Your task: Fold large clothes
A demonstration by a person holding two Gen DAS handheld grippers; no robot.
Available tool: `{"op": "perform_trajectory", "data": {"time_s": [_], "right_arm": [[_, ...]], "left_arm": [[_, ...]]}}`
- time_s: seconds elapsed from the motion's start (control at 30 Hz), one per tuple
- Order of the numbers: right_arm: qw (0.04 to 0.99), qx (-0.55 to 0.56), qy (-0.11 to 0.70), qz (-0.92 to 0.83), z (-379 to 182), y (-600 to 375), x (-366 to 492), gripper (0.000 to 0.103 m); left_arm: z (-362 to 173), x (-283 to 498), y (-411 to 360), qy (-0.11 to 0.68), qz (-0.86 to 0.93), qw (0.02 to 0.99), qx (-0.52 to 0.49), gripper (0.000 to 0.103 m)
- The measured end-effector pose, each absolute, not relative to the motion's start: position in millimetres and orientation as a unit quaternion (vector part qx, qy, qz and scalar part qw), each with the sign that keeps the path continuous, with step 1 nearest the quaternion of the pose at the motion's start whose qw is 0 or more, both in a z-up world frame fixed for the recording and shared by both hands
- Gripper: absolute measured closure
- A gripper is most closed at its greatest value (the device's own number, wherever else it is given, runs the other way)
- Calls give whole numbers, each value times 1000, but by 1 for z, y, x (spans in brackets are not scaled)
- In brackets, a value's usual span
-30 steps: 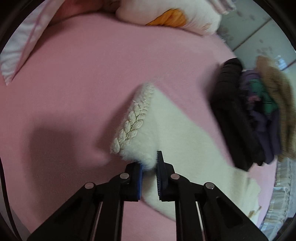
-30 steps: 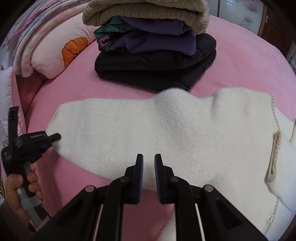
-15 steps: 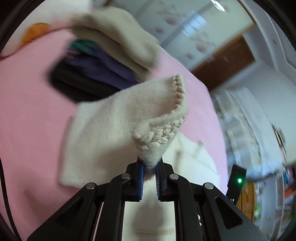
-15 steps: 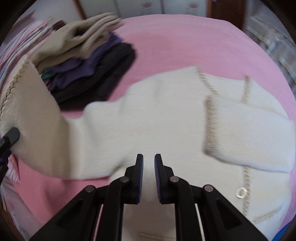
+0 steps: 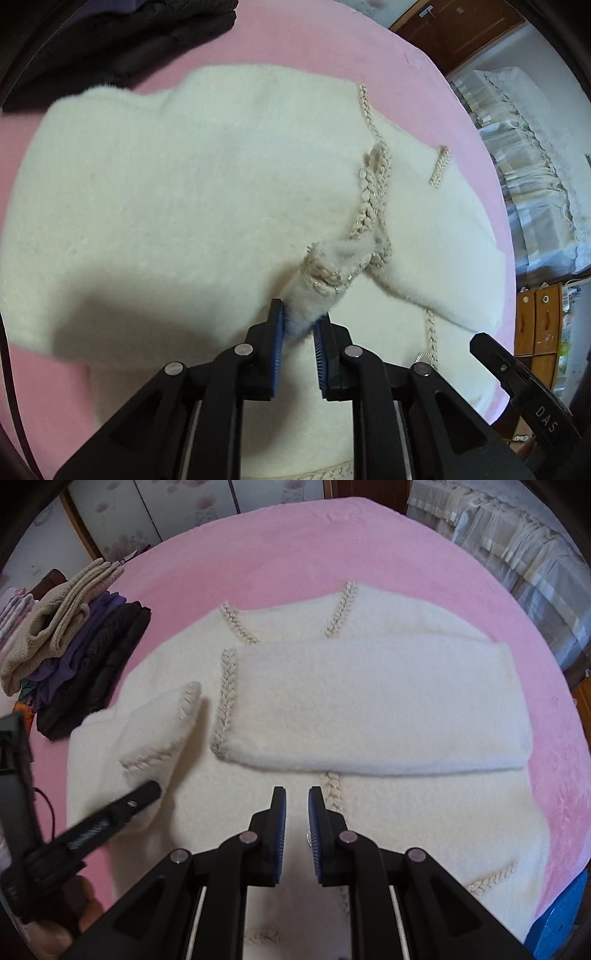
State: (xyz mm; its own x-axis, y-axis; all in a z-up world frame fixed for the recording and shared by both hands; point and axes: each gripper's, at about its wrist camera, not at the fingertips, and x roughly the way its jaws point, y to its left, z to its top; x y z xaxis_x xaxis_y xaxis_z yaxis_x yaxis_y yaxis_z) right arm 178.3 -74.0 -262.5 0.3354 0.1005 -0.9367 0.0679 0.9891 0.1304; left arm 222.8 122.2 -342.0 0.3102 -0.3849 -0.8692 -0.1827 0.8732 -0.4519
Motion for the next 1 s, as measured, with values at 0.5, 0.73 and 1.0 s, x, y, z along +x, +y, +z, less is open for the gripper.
{"op": "perform_trajectory", "data": {"time_s": [0.5,0.73,1.0], "right_arm": [[785,123,590,144,-271,-27,203,70],[749,131,633,144,-316,-5,225,70],[737,153,646,126,-344,4,244,68]], "left_arm": [[-303,141,232,565,76,785,-242,39],[-346,122,287,581,138,757,-267,39],[-357,140,281,583,109,764,-256,39]]}}
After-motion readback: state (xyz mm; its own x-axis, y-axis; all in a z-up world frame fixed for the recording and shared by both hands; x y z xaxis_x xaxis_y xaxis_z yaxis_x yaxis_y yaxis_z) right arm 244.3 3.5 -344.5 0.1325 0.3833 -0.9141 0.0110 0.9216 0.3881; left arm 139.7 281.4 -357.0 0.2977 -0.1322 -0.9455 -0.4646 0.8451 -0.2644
